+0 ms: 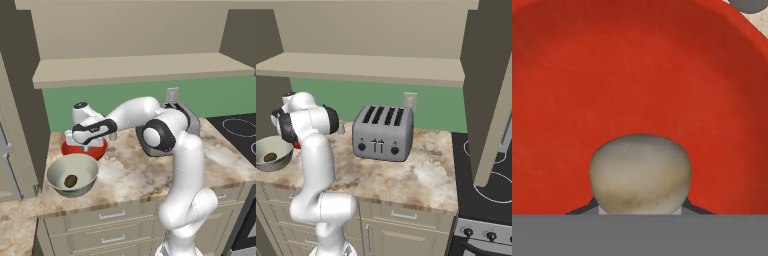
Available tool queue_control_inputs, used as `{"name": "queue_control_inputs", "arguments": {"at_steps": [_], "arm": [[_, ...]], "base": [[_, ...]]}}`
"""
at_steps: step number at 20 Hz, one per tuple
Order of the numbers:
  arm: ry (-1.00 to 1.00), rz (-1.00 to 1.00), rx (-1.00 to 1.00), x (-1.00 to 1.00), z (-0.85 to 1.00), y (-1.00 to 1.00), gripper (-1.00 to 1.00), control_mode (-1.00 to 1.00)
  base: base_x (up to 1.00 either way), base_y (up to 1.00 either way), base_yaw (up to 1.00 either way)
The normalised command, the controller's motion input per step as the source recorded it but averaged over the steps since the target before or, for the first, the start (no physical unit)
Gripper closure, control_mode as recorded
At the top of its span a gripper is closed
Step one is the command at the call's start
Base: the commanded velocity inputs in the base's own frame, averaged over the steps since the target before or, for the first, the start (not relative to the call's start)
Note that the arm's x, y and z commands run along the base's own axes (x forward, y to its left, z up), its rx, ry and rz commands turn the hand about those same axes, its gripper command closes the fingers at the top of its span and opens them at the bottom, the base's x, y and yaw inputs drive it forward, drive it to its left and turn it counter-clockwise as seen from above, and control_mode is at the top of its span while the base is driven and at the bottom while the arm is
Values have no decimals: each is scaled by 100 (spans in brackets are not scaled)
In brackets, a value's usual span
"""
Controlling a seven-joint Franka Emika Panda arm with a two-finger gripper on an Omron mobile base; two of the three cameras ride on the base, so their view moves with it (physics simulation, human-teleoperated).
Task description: Pick both bowls and place them on the counter. Then place the mushroom in one bowl and place the kiwi in the other bowl.
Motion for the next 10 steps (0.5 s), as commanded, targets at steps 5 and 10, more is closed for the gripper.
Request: {"name": "queue_control_inputs", "arguments": {"at_steps": [5, 10], "arm": [[0, -2, 0, 4, -11, 0, 100, -100], [0, -2, 0, 9, -13, 2, 100, -100]], "base": [[0, 0, 0], [0, 0, 0]]}}
